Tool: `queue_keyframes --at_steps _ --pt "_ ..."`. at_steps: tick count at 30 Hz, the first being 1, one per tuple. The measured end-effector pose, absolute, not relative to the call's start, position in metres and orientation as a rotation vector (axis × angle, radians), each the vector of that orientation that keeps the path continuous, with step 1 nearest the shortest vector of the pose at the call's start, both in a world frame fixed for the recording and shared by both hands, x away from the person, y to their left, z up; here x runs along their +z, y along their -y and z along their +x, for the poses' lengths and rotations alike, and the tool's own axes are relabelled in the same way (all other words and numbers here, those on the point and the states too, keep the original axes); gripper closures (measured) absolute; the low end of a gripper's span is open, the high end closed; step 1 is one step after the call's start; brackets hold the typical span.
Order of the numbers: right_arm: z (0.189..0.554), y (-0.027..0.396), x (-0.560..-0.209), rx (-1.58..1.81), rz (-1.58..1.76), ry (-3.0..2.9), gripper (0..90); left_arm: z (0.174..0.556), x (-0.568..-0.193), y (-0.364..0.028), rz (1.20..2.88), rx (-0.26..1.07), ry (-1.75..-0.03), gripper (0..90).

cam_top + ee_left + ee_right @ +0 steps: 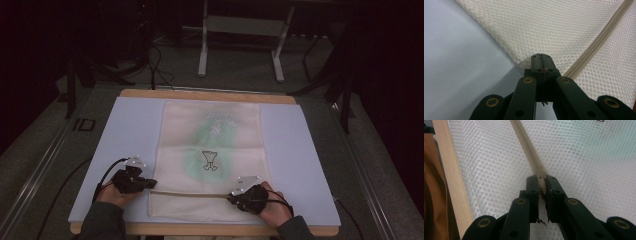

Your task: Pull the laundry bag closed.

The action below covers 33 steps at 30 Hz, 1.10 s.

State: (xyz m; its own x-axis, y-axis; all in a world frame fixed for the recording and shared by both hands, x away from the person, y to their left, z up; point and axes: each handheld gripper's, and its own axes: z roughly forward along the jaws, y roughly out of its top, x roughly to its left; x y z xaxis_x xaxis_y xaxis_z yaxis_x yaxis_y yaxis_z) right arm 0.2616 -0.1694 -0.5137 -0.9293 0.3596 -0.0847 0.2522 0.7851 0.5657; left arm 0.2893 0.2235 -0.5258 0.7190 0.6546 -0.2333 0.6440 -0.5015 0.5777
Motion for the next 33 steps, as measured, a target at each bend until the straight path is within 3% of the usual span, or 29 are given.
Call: queue_keyframes --at_steps 33 --pt "0.261 0.195 -0.512 0.839 0.537 -2.772 82.2 0.289 -0.526 -0.223 2.273 0.024 -0.977 89.8"
